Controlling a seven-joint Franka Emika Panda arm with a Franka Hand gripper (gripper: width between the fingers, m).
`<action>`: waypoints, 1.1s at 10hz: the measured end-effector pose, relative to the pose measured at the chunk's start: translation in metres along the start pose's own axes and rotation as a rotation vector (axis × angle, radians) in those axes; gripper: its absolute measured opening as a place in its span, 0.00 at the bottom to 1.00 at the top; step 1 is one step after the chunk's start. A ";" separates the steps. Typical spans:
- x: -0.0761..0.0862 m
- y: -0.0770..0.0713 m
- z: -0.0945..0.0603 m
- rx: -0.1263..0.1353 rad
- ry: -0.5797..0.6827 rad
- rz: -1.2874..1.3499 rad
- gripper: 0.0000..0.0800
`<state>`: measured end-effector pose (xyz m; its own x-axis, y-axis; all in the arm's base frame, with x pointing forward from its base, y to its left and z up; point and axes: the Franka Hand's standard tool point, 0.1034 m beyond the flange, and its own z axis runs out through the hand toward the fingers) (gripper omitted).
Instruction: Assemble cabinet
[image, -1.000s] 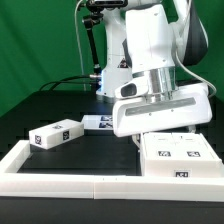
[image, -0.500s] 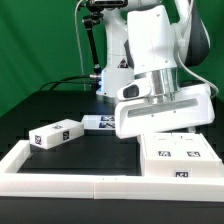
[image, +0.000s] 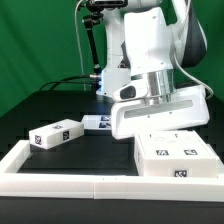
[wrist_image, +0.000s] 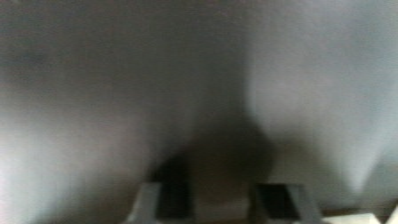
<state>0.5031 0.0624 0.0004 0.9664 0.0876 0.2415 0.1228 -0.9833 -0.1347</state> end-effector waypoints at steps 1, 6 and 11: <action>-0.001 0.000 0.000 0.000 -0.001 -0.003 0.09; 0.004 0.008 -0.027 -0.021 0.015 -0.059 0.00; 0.041 0.003 -0.077 -0.024 -0.019 -0.096 0.00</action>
Offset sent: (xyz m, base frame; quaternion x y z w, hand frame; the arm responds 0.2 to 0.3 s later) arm -0.0077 -0.0063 0.0128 -0.0026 0.0007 -0.0147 0.9999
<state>0.5257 0.0504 0.0837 0.9547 0.1841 0.2338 0.2096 -0.9737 -0.0890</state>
